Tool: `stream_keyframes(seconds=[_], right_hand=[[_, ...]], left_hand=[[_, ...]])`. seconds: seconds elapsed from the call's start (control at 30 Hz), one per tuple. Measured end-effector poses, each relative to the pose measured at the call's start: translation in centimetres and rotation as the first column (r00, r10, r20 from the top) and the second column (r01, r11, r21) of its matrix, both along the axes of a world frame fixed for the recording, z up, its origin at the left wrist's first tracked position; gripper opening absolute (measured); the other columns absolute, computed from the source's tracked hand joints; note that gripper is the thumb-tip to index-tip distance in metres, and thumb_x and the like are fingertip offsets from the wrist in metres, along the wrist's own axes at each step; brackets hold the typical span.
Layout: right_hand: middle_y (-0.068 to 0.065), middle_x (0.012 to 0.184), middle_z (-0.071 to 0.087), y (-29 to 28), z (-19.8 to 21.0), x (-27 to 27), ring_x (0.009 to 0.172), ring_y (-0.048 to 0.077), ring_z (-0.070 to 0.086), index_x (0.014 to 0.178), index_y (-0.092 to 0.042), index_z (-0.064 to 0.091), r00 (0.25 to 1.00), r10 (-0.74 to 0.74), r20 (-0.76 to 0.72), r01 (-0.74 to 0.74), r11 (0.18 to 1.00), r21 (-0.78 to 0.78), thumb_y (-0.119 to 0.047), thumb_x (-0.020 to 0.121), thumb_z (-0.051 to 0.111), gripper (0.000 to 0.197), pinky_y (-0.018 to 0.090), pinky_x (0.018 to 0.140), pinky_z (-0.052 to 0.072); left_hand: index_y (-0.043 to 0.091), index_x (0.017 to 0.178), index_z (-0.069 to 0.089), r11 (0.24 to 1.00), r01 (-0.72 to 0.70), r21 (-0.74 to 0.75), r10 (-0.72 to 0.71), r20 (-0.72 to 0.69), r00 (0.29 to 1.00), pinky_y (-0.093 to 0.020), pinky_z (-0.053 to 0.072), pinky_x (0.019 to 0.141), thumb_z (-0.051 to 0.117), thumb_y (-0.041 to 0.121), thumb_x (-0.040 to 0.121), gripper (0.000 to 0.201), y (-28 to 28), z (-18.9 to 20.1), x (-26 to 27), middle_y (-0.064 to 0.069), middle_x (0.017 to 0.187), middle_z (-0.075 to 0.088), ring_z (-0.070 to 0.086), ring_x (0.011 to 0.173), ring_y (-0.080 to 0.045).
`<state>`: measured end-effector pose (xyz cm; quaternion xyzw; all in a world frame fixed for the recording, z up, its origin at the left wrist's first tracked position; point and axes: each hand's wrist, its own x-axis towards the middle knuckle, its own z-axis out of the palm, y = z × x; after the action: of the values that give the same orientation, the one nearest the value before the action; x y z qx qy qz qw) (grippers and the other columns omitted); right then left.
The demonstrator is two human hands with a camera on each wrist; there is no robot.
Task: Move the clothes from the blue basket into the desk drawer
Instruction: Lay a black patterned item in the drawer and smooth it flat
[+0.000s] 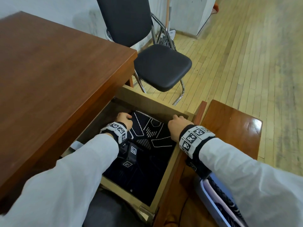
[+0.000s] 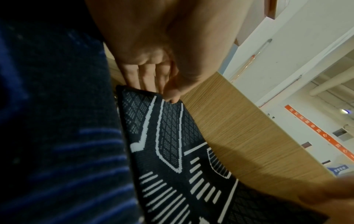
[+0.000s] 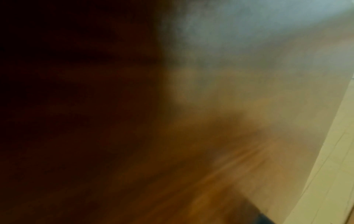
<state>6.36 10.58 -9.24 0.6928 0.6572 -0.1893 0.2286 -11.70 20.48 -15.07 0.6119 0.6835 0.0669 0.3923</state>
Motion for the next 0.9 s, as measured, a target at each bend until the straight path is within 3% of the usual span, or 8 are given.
stream_keyframes(seconds=[0.07,0.13,0.23,0.33,0.43,0.6,0.8,0.9], right_hand=[[0.016,0.125,0.044,-0.1,-0.1,0.0,0.117,0.035,0.044,0.122,-0.005,0.056,1.0,0.0,0.028,-0.001,0.999,0.033,-0.013,0.091,0.054,0.033,0.042,0.092,0.047],[0.016,0.12,0.05,0.0,0.0,-0.1,0.111,0.034,0.049,0.116,-0.005,0.06,1.0,-0.009,-0.027,0.011,0.997,0.074,-0.016,0.092,0.051,0.028,0.041,0.091,0.049],[0.012,0.109,0.063,-0.1,0.7,0.1,0.099,0.028,0.059,0.103,-0.008,0.068,0.98,-0.046,-0.193,0.079,0.982,0.17,-0.018,0.092,0.048,0.025,0.037,0.087,0.052],[0.003,0.111,0.067,-1.0,2.2,0.2,0.103,0.02,0.061,0.108,-0.015,0.069,0.91,-0.068,-0.409,0.191,0.944,0.269,-0.017,0.093,0.049,0.024,0.027,0.089,0.049],[0.001,0.111,0.067,-2.5,4.4,0.4,0.105,0.017,0.061,0.111,-0.017,0.067,0.847,-0.088,-0.524,0.296,0.897,0.328,-0.016,0.094,0.051,0.024,0.021,0.085,0.044],[0.003,0.113,0.066,-6.4,7.2,2.1,0.107,0.018,0.06,0.113,-0.016,0.067,0.827,-0.144,-0.544,0.398,0.832,0.386,-0.017,0.094,0.051,0.025,0.022,0.084,0.043],[0.005,0.097,0.07,-13.6,8.3,4.9,0.092,0.02,0.067,0.104,-0.015,0.068,0.773,-0.312,-0.552,0.546,0.77,0.33,-0.021,0.09,0.056,0.019,0.035,0.083,0.057],[0.005,0.093,0.07,-17.1,7.5,5.5,0.081,0.018,0.067,0.096,-0.012,0.068,0.784,-0.387,-0.486,0.547,0.801,0.244,-0.023,0.091,0.058,0.016,0.03,0.075,0.057]], left_hand=[[0.006,0.128,0.059,1.0,-0.003,0.002,0.003,-0.037,0.999,-0.036,0.038,0.11,0.049,0.002,0.091,0.038,0.0,0.4,0.0,-0.014,0.14,0.05,0.049,0.128,-0.032],[0.008,0.128,0.059,1.0,-0.01,0.02,0.011,-0.051,0.999,-0.037,0.039,0.11,0.049,0.002,0.091,0.038,-0.1,0.9,-0.1,-0.013,0.139,0.051,0.049,0.127,-0.032],[0.01,0.126,0.06,0.999,-0.018,0.043,0.019,-0.024,1.0,-0.038,0.041,0.108,0.049,0.001,0.091,0.038,-0.5,2.2,-0.5,-0.011,0.137,0.054,0.051,0.125,-0.03],[0.013,0.123,0.062,0.995,0.001,0.097,-0.002,0.012,1.0,-0.036,0.042,0.106,0.05,0.001,0.09,0.037,-1.4,4.1,-0.6,-0.008,0.133,0.059,0.054,0.124,-0.026],[0.013,0.121,0.063,0.987,0.027,0.162,-0.038,0.067,0.997,-0.033,0.043,0.102,0.052,0.003,0.091,0.034,-3.1,6.5,-0.1,-0.006,0.128,0.062,0.056,0.121,-0.024],[0.013,0.113,0.066,0.957,0.092,0.274,-0.146,0.186,0.972,-0.026,0.043,0.093,0.055,0.007,0.091,0.025,-7.6,10.6,2.9,-0.005,0.119,0.066,0.06,0.113,-0.021],[0.014,0.114,0.066,0.924,0.207,0.321,-0.291,0.24,0.926,-0.031,0.045,0.099,0.057,0.011,0.091,0.025,-14.5,14.4,7.0,-0.005,0.119,0.066,0.059,0.114,-0.021],[0.015,0.11,0.066,0.925,0.225,0.307,-0.309,0.264,0.914,-0.037,0.046,0.103,0.057,0.011,0.091,0.022,-17.0,15.0,7.6,-0.004,0.119,0.066,0.059,0.113,-0.022]])
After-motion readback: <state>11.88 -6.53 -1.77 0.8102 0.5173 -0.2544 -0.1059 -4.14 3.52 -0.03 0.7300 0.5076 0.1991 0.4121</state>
